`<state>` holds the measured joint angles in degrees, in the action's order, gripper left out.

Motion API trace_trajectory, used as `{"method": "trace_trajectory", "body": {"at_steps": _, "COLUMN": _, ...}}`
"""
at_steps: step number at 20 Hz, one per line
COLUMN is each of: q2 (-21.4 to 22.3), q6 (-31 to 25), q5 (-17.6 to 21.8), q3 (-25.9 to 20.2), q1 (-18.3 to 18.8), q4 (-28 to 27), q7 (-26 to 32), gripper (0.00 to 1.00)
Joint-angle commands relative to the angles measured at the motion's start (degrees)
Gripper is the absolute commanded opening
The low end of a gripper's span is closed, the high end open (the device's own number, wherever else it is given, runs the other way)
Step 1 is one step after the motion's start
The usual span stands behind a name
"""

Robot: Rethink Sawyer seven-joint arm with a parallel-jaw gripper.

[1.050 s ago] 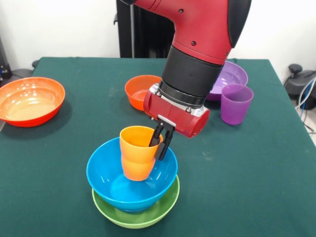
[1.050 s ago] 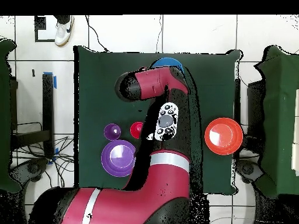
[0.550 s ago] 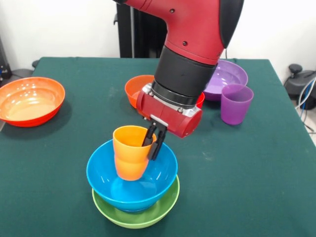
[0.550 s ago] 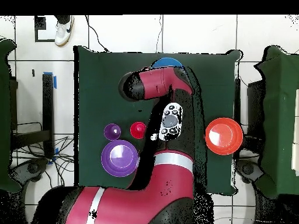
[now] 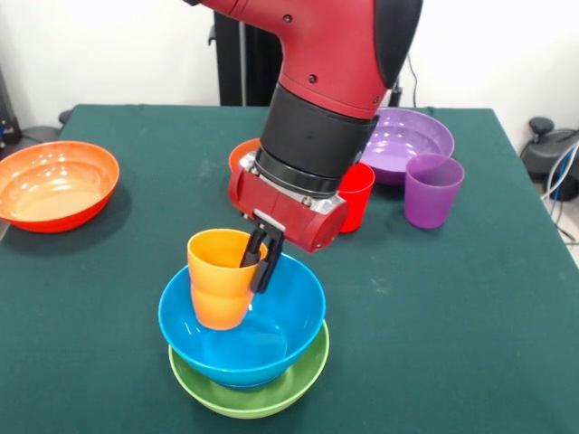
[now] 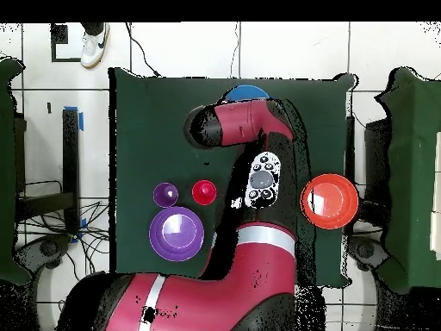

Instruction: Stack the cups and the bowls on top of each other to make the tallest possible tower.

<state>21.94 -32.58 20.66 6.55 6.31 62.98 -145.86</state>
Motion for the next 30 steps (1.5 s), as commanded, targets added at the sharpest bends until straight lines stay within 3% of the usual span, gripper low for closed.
{"method": "trace_trajectory", "body": {"at_steps": 1, "q2": 0.9, "q6": -4.5, "q5": -0.3, "q3": -6.6, "q1": 0.7, "q4": 0.2, "q7": 8.1, "gripper": 0.00}}
{"method": "trace_trajectory", "body": {"at_steps": 26, "q2": 0.8, "q6": -14.8, "q5": -1.4, "q3": -8.3, "q1": 0.1, "q4": -7.3, "q7": 9.7, "gripper": 0.00}}
{"method": "trace_trajectory", "body": {"at_steps": 30, "q2": 1.3, "q6": -13.8, "q5": -1.2, "q3": -8.3, "q1": 0.2, "q4": -5.5, "q7": 9.4, "gripper": 0.00}}
